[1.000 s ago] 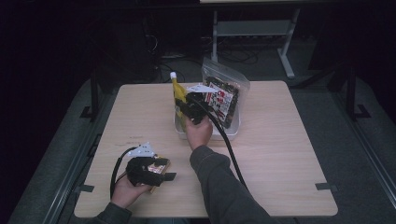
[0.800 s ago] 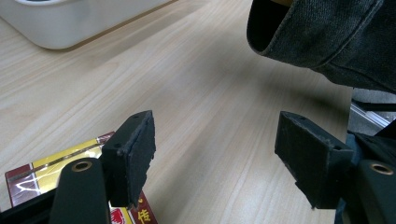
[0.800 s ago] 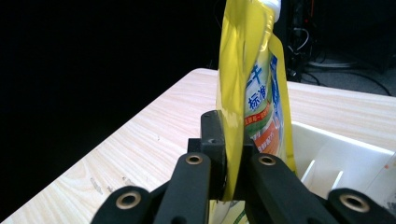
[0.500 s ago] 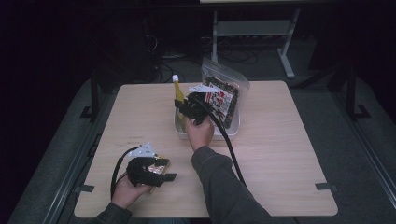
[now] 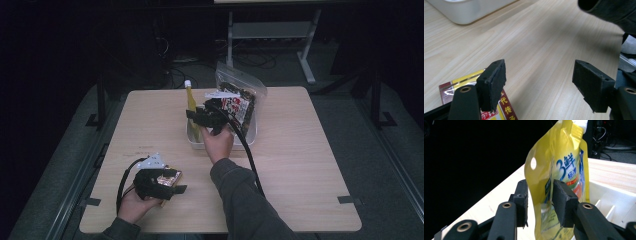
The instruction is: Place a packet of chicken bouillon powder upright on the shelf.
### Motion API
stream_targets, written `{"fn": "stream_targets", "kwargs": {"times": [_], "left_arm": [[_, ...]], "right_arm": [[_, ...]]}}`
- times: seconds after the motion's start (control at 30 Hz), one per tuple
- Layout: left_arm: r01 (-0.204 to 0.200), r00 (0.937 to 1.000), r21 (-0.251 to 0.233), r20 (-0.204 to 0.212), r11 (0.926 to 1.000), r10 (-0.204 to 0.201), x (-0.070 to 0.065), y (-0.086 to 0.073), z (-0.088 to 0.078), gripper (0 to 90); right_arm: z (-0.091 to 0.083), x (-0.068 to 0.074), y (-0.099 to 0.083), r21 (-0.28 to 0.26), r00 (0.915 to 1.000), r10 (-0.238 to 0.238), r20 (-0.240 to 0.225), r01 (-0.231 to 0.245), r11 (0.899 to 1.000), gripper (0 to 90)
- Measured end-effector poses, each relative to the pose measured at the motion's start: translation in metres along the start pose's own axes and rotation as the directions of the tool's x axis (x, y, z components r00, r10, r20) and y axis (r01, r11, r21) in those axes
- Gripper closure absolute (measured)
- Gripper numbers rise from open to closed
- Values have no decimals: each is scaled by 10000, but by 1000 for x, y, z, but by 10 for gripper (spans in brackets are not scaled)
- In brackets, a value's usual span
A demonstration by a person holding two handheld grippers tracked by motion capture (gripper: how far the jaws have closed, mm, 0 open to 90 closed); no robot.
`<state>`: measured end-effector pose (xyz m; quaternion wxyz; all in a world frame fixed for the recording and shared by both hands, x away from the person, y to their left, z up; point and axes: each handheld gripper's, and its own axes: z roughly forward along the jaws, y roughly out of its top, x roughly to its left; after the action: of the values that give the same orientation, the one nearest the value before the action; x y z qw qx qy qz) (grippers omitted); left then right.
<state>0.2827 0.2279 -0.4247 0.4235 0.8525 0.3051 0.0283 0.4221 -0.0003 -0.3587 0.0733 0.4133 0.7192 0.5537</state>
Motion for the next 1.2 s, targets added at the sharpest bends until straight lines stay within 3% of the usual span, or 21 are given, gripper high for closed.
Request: {"fn": "stream_targets", "kwargs": {"times": [0.23,0.4,0.63,0.83,1.2], "left_arm": [[-125,9980,46,-617,9999,128,-1,-2,-4,236],[-93,9930,76,-1180,9999,101,-1,-5,-8,219],[-79,9802,401,-1973,9992,157,-2,-13,-11,204],[114,9638,671,-2664,9977,69,-1,-22,-14,189],[398,9509,1170,-3094,9923,-17,5,-29,-8,187]], "right_arm": [[-10,-5,-5,374,9991,208,-377,-194,9991,586],[-16,-8,-10,604,9979,295,-579,-260,9978,557],[-29,-13,-21,772,9951,517,-838,-452,9960,521],[-41,-16,-28,938,9939,597,-928,-509,9943,498],[-53,-17,-39,1183,9932,645,-971,-529,9916,463]]}}
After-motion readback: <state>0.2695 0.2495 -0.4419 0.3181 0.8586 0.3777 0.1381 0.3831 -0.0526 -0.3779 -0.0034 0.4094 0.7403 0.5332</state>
